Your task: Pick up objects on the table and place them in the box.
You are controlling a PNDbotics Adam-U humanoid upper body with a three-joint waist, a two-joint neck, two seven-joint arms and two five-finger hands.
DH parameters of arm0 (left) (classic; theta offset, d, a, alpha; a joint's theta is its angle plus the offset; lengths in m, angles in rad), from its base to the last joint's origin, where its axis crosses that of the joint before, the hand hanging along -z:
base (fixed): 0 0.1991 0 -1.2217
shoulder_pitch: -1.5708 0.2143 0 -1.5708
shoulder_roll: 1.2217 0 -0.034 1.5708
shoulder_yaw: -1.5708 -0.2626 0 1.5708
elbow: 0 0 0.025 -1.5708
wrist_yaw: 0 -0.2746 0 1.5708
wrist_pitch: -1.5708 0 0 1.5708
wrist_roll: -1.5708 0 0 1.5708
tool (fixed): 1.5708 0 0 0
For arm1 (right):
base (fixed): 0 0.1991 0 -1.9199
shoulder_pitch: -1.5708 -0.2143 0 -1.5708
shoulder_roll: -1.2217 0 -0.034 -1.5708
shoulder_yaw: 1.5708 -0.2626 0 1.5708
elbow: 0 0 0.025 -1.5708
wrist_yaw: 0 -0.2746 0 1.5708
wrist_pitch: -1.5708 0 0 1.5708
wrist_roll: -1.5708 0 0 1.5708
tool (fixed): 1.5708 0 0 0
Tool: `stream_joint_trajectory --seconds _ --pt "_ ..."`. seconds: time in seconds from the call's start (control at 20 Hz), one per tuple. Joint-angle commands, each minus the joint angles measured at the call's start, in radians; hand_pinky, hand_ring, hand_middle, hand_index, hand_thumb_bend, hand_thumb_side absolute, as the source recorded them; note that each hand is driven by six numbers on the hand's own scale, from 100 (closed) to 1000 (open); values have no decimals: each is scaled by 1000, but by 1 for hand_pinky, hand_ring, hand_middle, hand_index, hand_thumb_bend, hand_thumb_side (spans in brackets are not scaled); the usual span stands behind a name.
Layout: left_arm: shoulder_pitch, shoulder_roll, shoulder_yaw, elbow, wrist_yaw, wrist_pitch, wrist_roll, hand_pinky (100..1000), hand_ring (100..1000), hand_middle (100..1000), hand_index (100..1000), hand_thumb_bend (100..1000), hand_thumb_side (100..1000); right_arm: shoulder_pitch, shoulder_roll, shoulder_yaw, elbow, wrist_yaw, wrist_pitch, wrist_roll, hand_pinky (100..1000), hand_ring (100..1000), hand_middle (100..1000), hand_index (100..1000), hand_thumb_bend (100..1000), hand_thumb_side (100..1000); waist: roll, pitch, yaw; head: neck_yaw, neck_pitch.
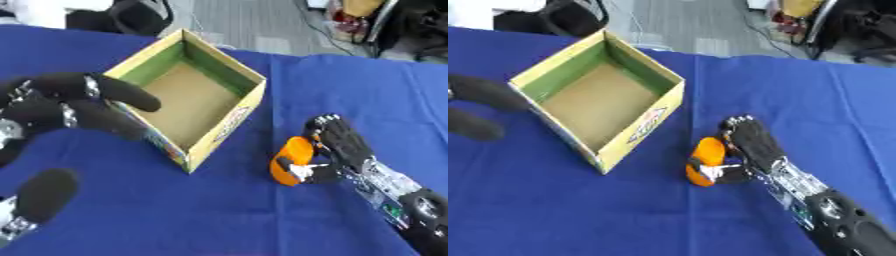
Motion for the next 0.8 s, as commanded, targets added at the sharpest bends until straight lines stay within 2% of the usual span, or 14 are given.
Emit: stream_joint_trajectory --seconds 0.05,0.1,0.15,0.2,0.3,0.45,0.5,0.8 --pt "-16 4 13 -14 7 -250 -253 842 817 836 834 100 968 -9 -21 -6 -2 -9 -15 15 100 340 471 588 590 1000 3 -18 0 -6 -12" --pt "-17 4 12 -14 7 -250 -253 842 817 836 834 100 968 -10 -20 -5 0 -9 -17 23 100 439 567 690 629 1000 3 -18 1 -5 -12" --pt "-17 4 12 -14 7 -250 -253 842 817 836 834 100 968 -12 -20 -5 1 -9 -19 31 120 472 604 732 641 1000 3 -18 1 -5 -12" --pt "-18 3 12 -14 8 -249 -253 842 817 836 834 100 968 -13 -19 -4 1 -8 -21 38 181 515 652 783 656 1000 2 -18 2 -5 -13" --pt "-20 2 12 -14 9 -248 -253 842 817 836 834 100 968 -14 -19 -3 2 -8 -23 52 231 557 701 851 677 1000 1 -18 4 -4 -14" --pt "-22 1 11 -14 10 -247 -253 842 817 836 834 100 968 -15 -18 -3 0 -9 -21 67 234 560 705 863 681 1000 0 -17 6 -4 -15" --pt "-24 0 11 -14 10 -246 -253 842 817 836 834 100 967 -15 -19 -3 0 -9 -20 72 250 573 717 906 701 1000 -1 -17 7 -4 -17" --pt "-33 -6 8 -14 14 -242 -253 842 817 836 833 100 966 -19 -19 -2 -1 -10 -5 97 253 576 728 914 706 1000 -5 -15 15 -3 -22"
